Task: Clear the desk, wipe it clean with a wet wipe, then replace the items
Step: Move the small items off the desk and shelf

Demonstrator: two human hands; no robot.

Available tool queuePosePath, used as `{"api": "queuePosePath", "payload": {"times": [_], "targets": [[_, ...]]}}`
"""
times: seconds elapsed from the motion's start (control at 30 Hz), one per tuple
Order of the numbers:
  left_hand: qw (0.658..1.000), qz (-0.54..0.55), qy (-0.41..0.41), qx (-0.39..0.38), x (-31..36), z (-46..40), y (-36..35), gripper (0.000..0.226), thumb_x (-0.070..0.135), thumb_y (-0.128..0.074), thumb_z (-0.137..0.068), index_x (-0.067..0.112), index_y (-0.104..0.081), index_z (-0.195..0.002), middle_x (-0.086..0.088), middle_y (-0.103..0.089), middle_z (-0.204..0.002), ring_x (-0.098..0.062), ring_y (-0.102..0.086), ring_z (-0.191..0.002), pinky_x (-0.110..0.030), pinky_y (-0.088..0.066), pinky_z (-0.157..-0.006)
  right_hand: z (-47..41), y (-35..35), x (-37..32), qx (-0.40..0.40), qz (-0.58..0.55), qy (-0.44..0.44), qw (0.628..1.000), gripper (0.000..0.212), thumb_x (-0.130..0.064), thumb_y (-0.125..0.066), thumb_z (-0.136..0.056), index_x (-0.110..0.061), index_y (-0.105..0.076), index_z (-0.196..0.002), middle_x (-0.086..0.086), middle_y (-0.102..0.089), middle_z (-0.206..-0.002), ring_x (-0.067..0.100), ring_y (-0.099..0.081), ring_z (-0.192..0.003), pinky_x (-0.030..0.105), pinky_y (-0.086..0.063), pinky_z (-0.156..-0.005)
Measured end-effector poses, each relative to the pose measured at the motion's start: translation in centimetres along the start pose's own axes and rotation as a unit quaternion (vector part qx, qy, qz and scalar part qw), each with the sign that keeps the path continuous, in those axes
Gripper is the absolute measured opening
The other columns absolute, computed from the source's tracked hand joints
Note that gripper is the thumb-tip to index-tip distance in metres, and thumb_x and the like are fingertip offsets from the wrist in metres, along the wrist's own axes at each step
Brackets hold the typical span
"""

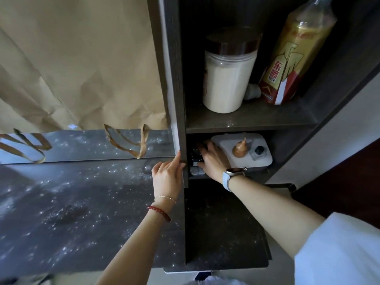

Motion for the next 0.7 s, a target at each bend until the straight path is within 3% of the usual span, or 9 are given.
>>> {"api": "queuePosePath", "payload": {"times": [0.13, 0.23, 0.3, 0.4, 0.5, 0.57, 0.6, 0.7], "targets": [[1.000, -0.002, 0.006, 0.008, 0.1, 0.1, 0.0, 0.043, 0.029, -0.037, -0.086, 0.008, -0.064, -0.111, -0.004, -0.065, -0.060, -0.023, -0.064, -0.059, -0.039, -0.046, -0.077, 2.1, -0.5, -0.2, 0.094, 0.010, 0.039, 0.995, 0.067, -0.005, -0.071, -0.066, -0.007, -0.048, -0.129, 0.018, -0.053, -0.123, 0.037, -0.054, -0.109, 0.043, -0.046, -0.093], [1.000, 0.000, 0.001, 0.013, 0.1, 0.1, 0.0, 0.042, 0.029, -0.037, -0.086, 0.008, -0.064, -0.110, -0.003, -0.063, -0.057, -0.022, -0.063, -0.056, -0.038, -0.046, -0.077, 3.8, -1.8, -0.2, 0.093, 0.042, 0.078, 0.992, 0.066, -0.009, -0.072, -0.064, -0.005, -0.051, -0.127, 0.015, -0.055, -0.128, 0.033, -0.053, -0.119, 0.050, -0.041, -0.100], [1.000, 0.002, 0.000, 0.007, 0.2, 0.1, -0.1, 0.042, 0.028, -0.037, -0.086, 0.008, -0.064, -0.111, -0.003, -0.062, -0.055, -0.022, -0.061, -0.054, -0.037, -0.046, -0.077, 4.2, -2.2, -0.5, 0.063, 0.053, 0.076, 0.994, 0.070, -0.011, -0.068, -0.069, -0.005, -0.043, -0.134, 0.015, -0.046, -0.139, 0.032, -0.041, -0.131, 0.052, -0.029, -0.107], [1.000, -0.001, -0.007, 0.010, 0.0, 0.2, -0.2, 0.041, 0.027, -0.038, -0.086, 0.007, -0.064, -0.111, -0.002, -0.061, -0.053, -0.021, -0.059, -0.051, -0.037, -0.048, -0.073, 3.6, -2.2, -0.8, 0.030, 0.042, 0.072, 0.996, 0.070, -0.014, -0.051, -0.086, -0.008, -0.016, -0.146, 0.010, -0.015, -0.155, 0.025, -0.008, -0.144, 0.045, -0.002, -0.116], [1.000, 0.007, -0.003, 0.009, -0.2, 0.3, -0.3, 0.037, 0.025, -0.043, -0.087, 0.004, -0.064, -0.108, -0.004, -0.061, -0.054, -0.023, -0.060, -0.051, -0.038, -0.049, -0.071, 3.2, -1.8, -0.8, 0.008, 0.032, 0.071, 0.997, 0.069, -0.017, -0.044, -0.091, -0.013, -0.005, -0.148, 0.006, 0.000, -0.157, 0.021, 0.004, -0.145, 0.044, 0.004, -0.116], [1.000, 0.018, 0.006, -0.008, -0.3, 0.8, -0.5, 0.034, 0.019, -0.050, -0.087, 0.005, -0.059, -0.117, -0.008, -0.066, -0.067, -0.027, -0.064, -0.063, -0.041, -0.049, -0.073, 3.5, -1.6, -0.7, 0.012, 0.011, 0.076, 0.997, 0.067, -0.014, -0.045, -0.089, -0.015, -0.012, -0.147, 0.008, -0.003, -0.157, 0.023, 0.001, -0.145, 0.046, 0.001, -0.116], [0.999, 0.025, 0.021, -0.030, -0.3, 1.3, -0.8, 0.038, 0.016, -0.053, -0.088, 0.006, -0.054, -0.124, -0.011, -0.069, -0.083, -0.030, -0.065, -0.078, -0.044, -0.047, -0.078, 3.9, -1.5, -0.6, 0.023, -0.003, 0.075, 0.997, 0.065, -0.013, -0.047, -0.088, -0.015, -0.017, -0.147, 0.009, -0.007, -0.157, 0.024, -0.003, -0.145, 0.047, -0.001, -0.116], [0.989, 0.037, 0.089, -0.112, -0.5, 4.2, -1.4, 0.054, 0.021, -0.055, -0.088, 0.011, -0.037, -0.138, -0.013, -0.051, -0.132, -0.032, -0.048, -0.120, -0.049, -0.038, -0.097, 6.5, -1.4, -0.3, 0.069, -0.056, 0.048, 0.995, 0.057, -0.013, -0.045, -0.089, -0.011, -0.028, -0.143, 0.012, -0.021, -0.153, 0.026, -0.013, -0.143, 0.044, -0.007, -0.116]]}}
Point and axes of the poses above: each hand's wrist, its own z-axis away from the middle knuckle, its own y-axis out of the back of the hand, x = y × z, the point moved 2 cm from there along -z, towards the middle knuckle
